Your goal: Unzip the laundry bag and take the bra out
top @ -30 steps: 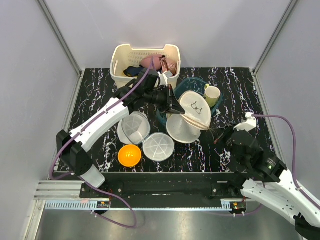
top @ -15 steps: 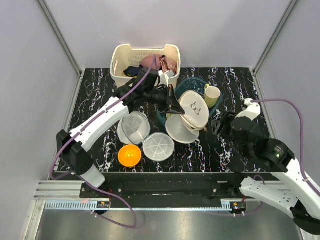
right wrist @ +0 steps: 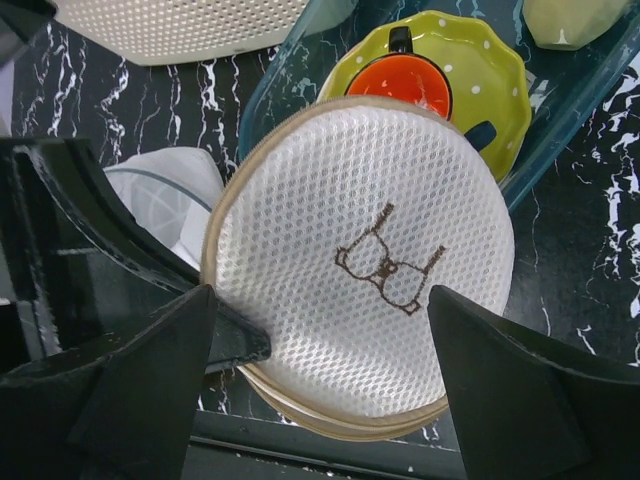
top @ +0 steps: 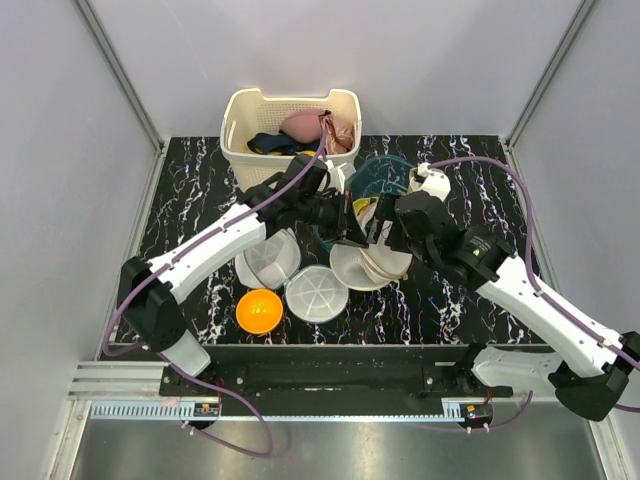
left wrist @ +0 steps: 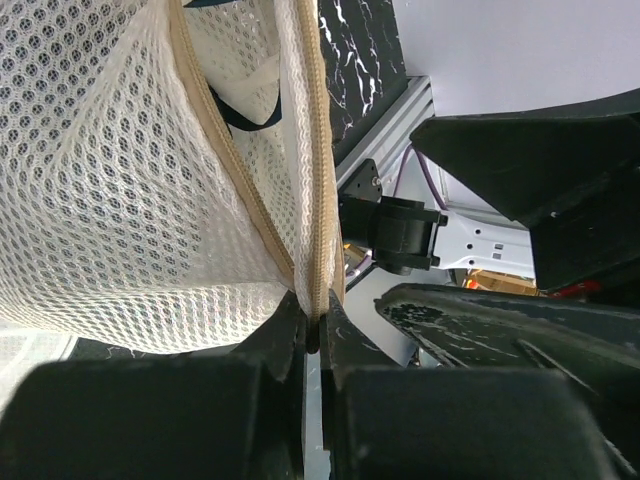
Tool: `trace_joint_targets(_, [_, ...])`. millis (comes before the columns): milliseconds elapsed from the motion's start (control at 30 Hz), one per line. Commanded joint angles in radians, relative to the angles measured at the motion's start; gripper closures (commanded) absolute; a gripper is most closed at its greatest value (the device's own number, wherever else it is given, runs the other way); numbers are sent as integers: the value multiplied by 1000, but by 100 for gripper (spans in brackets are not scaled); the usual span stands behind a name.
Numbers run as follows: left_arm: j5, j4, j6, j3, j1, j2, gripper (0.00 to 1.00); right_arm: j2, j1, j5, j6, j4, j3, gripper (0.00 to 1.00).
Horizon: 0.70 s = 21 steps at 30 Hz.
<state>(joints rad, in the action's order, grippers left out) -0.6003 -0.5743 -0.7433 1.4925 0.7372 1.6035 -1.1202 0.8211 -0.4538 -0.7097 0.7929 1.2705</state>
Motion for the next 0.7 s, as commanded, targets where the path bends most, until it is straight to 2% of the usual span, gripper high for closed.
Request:
trace_joint_targets(0, [20,57,36,-8,8,-43,100,-13,-5,-57,-65,-66,82,6])
trace_joint_targets(200, [30,56,38,-9,13,-39,100,-105,-5,-60,-108,-47,133,6])
trace_joint_targets(400, [40,59,47,-9,16,-47,100,-144,-16,-80,-140,-63,113,10])
trace_joint_targets(467, [40,57,50,-9,16,-48,100,-144,-22,-80,-145,-72,96,15])
trace_joint_targets(600, [42,57,55,-12,18,-48,100,-128,-40,-54,-154,-106,40,35])
trace_joint_targets(667, [42,57,56,-8,19,-50,100,-130,-50,-37,-151,-118,30,41])
